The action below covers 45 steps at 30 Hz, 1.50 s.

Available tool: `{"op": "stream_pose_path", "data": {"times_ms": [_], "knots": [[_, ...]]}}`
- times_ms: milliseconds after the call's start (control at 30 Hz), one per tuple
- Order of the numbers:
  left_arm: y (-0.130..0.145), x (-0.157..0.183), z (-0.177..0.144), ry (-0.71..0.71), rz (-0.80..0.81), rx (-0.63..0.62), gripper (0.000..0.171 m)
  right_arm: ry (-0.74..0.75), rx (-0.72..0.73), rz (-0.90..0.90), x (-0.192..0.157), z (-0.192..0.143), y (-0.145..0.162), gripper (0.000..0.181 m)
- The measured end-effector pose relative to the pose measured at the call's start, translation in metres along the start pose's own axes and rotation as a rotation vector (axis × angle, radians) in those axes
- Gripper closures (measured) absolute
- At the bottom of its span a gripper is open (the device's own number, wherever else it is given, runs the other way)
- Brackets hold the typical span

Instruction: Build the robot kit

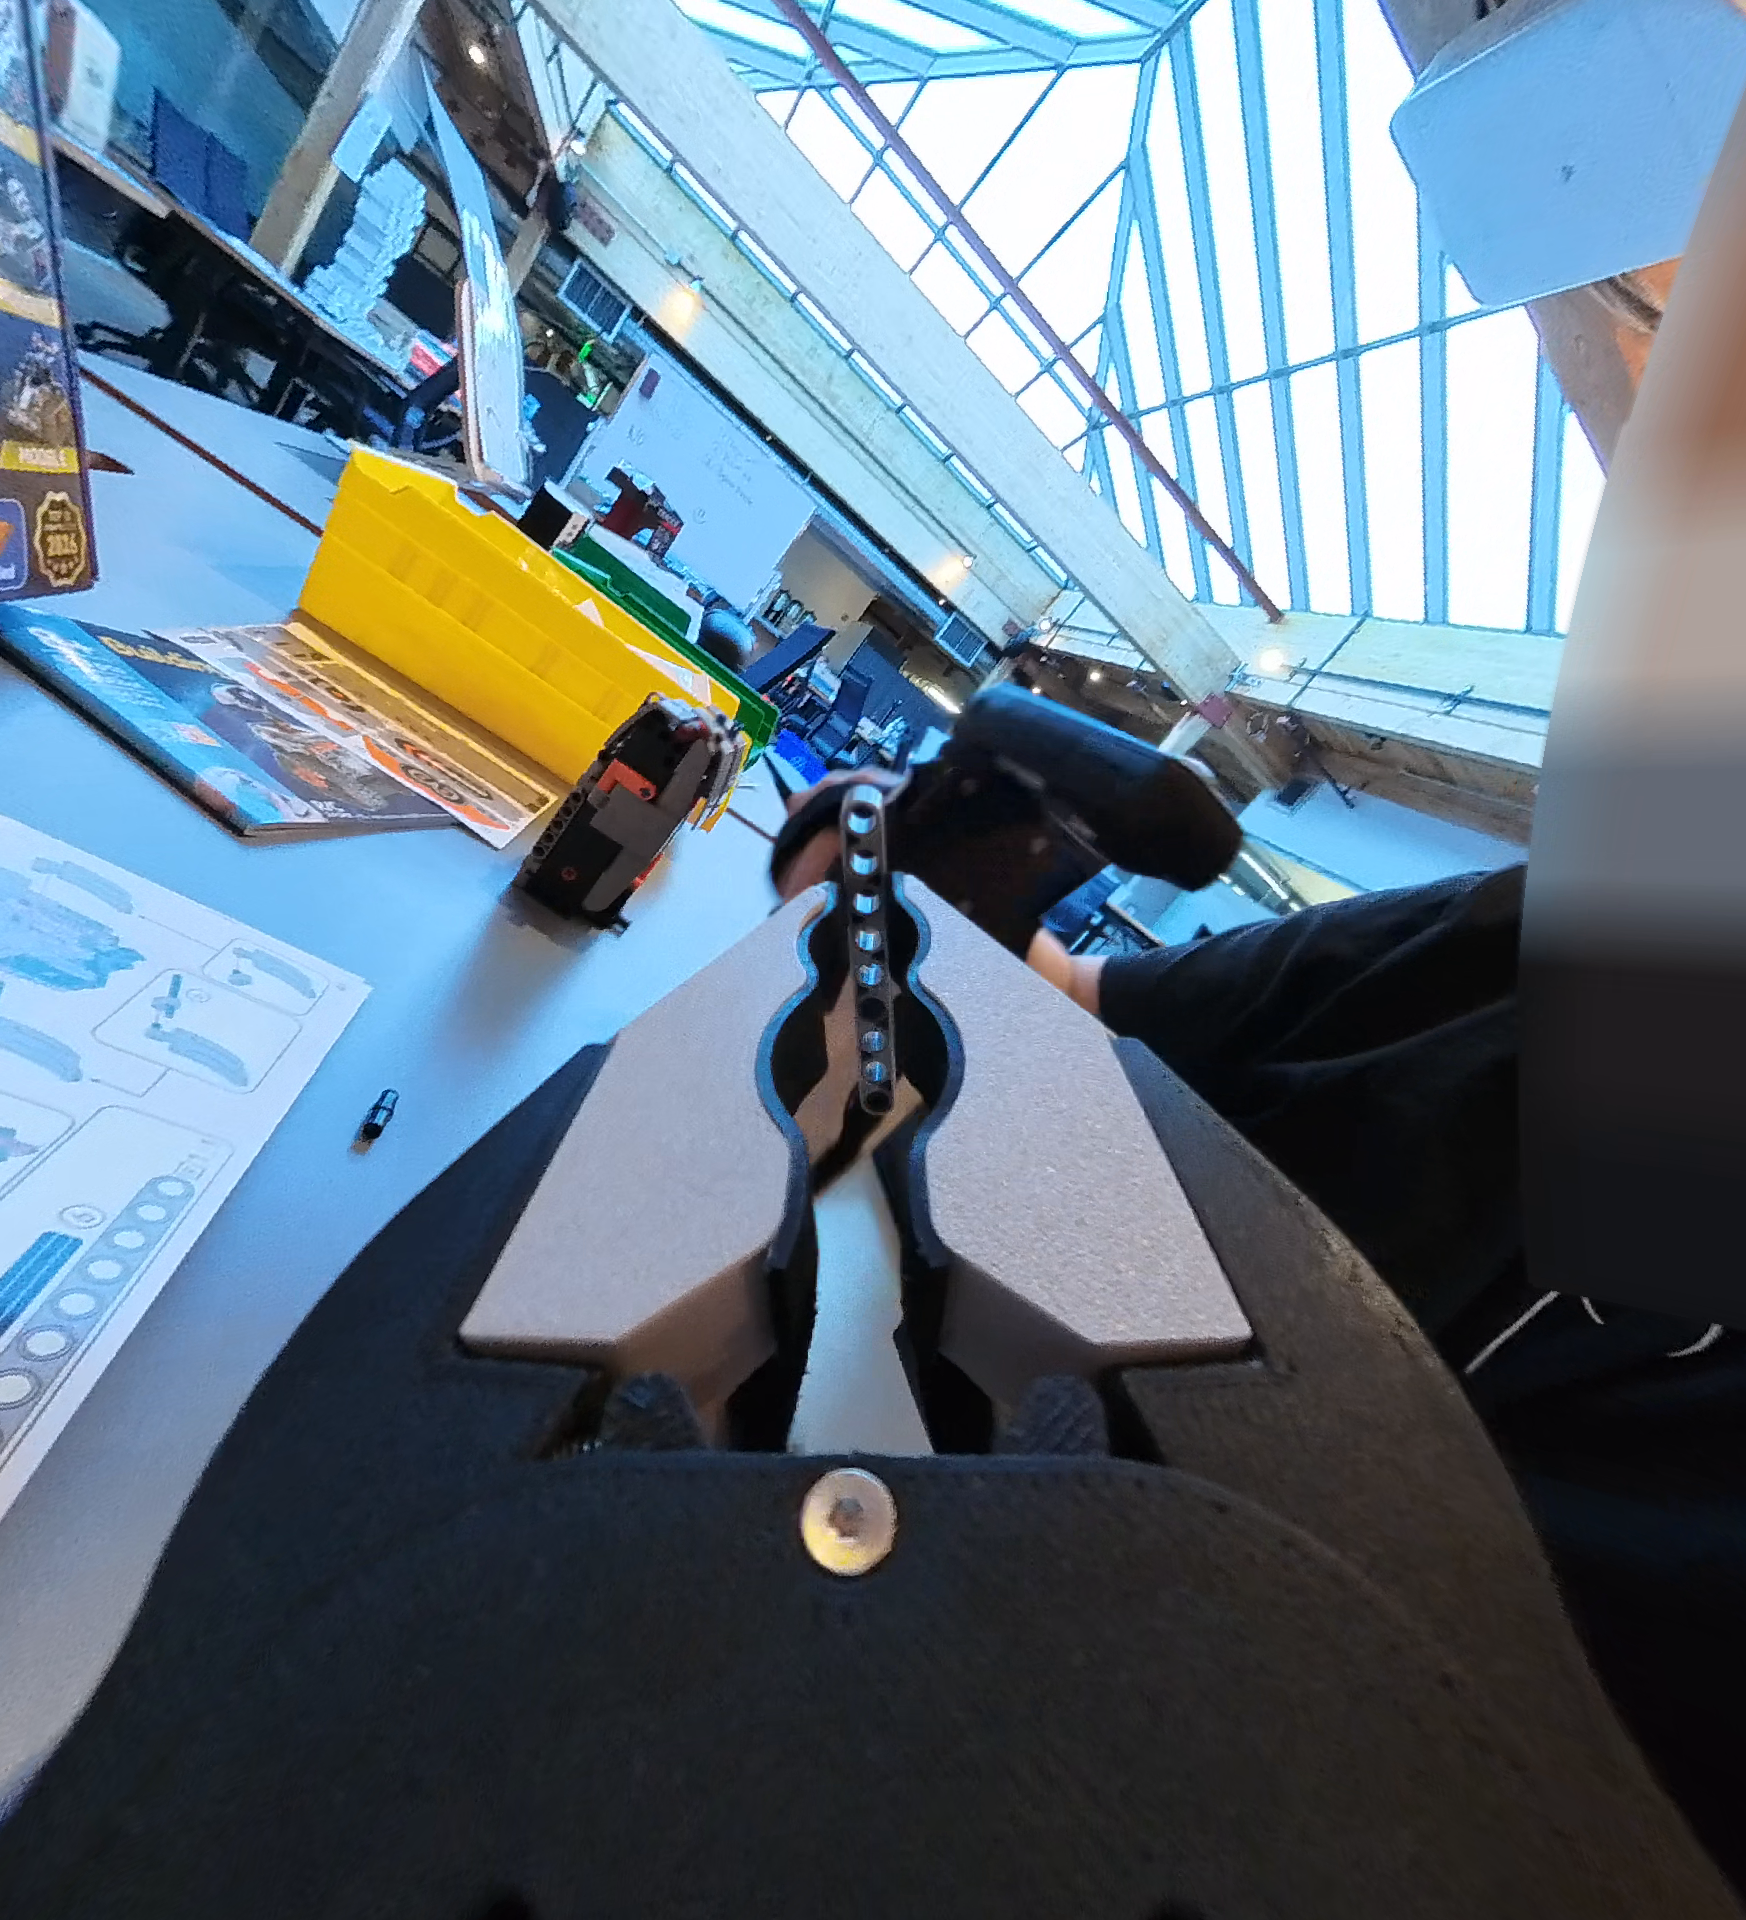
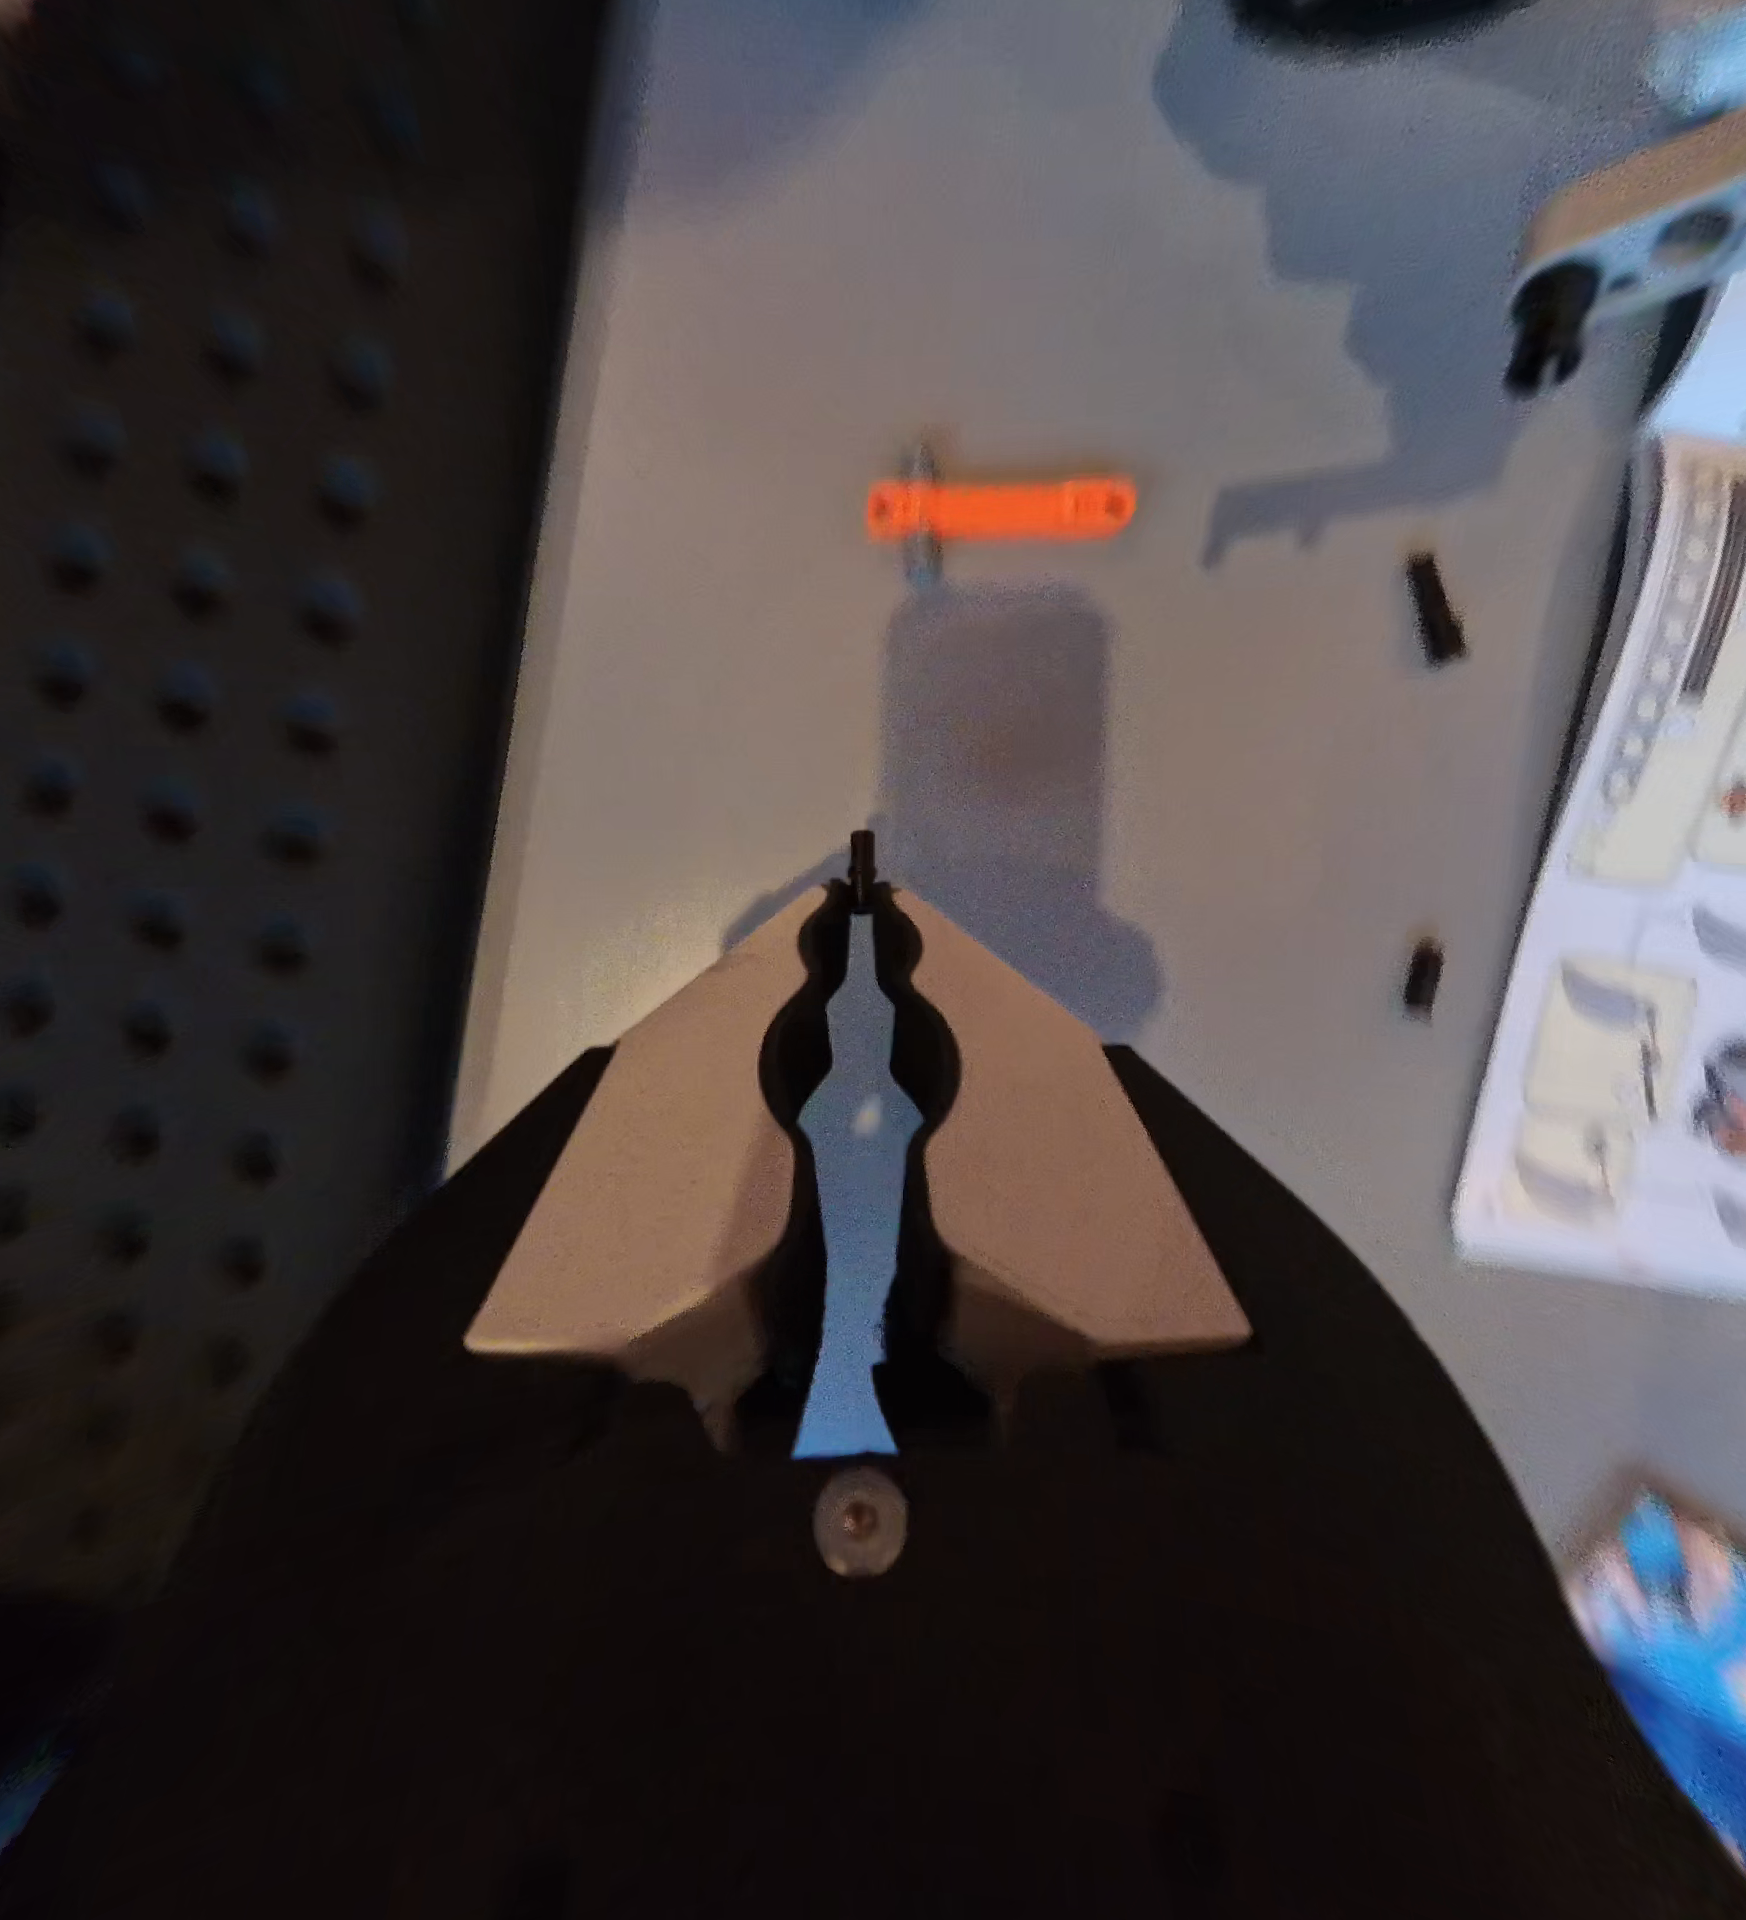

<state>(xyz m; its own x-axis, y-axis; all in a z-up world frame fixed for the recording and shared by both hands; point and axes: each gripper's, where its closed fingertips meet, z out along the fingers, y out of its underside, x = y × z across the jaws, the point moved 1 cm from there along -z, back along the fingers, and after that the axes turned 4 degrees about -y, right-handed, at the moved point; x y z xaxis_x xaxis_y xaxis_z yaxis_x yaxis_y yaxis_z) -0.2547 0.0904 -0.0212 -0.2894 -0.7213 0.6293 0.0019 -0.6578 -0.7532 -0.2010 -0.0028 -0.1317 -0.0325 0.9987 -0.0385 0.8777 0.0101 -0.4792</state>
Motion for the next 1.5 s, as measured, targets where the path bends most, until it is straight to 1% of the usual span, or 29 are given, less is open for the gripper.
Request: {"op": "stream_pose_path", "data": {"times_ms": [33, 100, 133, 167, 267, 333, 400, 500, 733, 833, 1167, 1500], "knots": [[0.001, -0.001, 0.0, -0.012, 0.001, -0.007, 0.169, 0.019, -0.131, 0.023, -0.004, -0.01, 0.015, 0.18], [0.0, -0.002, 0.0, -0.012, -0.018, -0.004, 0.169, 0.054, -0.458, 0.087, -0.007, -0.035, 0.054, 0.179], [-0.001, -0.001, 0.0, -0.008, -0.024, 0.002, 0.169, 0.029, -0.599, 0.129, -0.013, -0.047, 0.07, 0.179], [-0.002, -0.002, -0.001, -0.011, -0.028, 0.007, 0.169, 0.013, -0.706, 0.158, -0.017, -0.055, 0.081, 0.179], [-0.005, -0.001, -0.003, -0.011, -0.04, 0.023, 0.169, -0.048, -0.938, 0.224, -0.029, -0.065, 0.104, 0.179], [-0.006, 0.001, -0.004, -0.002, -0.04, 0.028, 0.169, -0.041, -1.039, 0.219, -0.029, -0.067, 0.115, 0.179], [-0.006, 0.003, -0.005, -0.007, -0.023, 0.023, 0.169, -0.05, -1.07, 0.253, -0.032, -0.062, 0.119, 0.179], [-0.007, 0.006, -0.004, 0.005, -0.021, 0.028, 0.169, -0.001, -1.124, 0.292, -0.029, -0.063, 0.126, 0.178], [-0.003, 0.006, -0.002, 0.01, -0.037, 0.016, 0.169, 0.009, -1.184, 0.344, -0.03, -0.062, 0.133, 0.178], [-0.003, 0.011, 0.0, 0.021, -0.027, 0.011, 0.169, 0.006, -1.175, 0.359, -0.03, -0.06, 0.135, 0.178], [-0.005, 0.011, -0.002, 0.031, -0.044, 0.026, 0.169, -0.002, -1.129, 0.418, -0.034, -0.057, 0.14, 0.179], [-0.003, 0.01, -0.002, 0.034, -0.053, 0.014, 0.169, -0.009, -1.09, 0.44, -0.034, -0.054, 0.136, 0.177]]}}
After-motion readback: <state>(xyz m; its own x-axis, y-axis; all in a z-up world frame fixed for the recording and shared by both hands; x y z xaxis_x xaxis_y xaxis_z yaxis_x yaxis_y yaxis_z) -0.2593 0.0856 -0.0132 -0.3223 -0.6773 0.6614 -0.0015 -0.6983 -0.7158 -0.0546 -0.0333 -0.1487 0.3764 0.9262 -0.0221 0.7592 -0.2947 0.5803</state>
